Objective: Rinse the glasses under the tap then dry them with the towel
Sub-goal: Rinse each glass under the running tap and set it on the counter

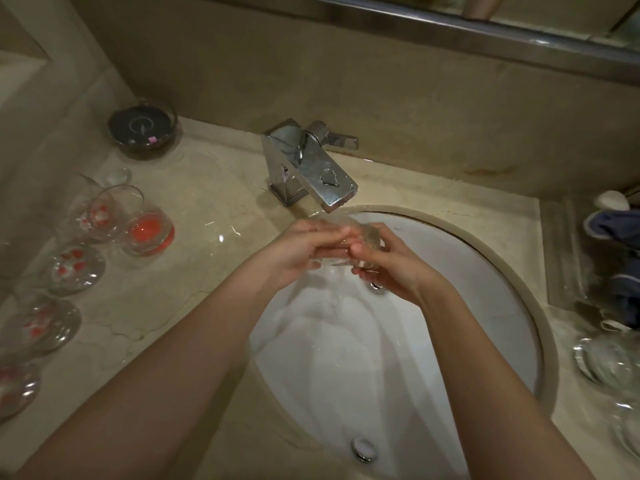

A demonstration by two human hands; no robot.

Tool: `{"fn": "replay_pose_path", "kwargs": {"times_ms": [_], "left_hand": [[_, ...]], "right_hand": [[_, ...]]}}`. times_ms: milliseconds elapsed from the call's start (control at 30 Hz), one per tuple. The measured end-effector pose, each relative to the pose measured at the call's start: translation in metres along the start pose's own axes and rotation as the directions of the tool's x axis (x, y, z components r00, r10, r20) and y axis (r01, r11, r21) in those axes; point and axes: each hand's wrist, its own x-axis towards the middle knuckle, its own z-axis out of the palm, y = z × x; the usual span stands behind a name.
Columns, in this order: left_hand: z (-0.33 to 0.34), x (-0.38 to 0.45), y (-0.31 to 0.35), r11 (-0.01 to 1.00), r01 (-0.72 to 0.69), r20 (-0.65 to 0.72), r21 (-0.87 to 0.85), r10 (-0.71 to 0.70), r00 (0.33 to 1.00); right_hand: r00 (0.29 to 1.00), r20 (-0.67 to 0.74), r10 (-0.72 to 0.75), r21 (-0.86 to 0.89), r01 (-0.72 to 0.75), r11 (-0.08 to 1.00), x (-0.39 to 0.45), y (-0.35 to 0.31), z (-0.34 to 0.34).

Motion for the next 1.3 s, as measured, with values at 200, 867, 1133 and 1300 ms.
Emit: {"fn": "replay_pose_path", "kwargs": {"times_ms": [200,867,1133,1300], "left_hand": [[0.002,-0.004,-0.001,1.000,0.005,0.039,0.011,-0.005,0.999],[0.006,0.000,-0.008,1.000,0.023,0.009,-0.012,-0.023,1.000],[0.014,0.003,-0.017,0.997,-0.073,-0.224,-0.001,0.071,0.972],[0.021,0.006,-0.037,0.984,-0.176,-0.419,0.020,0.168,0.892]], "right_hand": [[0.999,0.049,0.014,-0.015,-0.013,1.000,-0.005,-0.008,-0.003],[0.997,-0.072,0.021,-0.024,-0.023,0.999,-0.003,-0.010,-0.002],[0.955,-0.297,-0.005,0.203,0.068,0.977,0.000,0.019,0.015],[0.954,-0.290,0.082,0.422,0.050,0.905,0.004,0.027,0.034]]}}
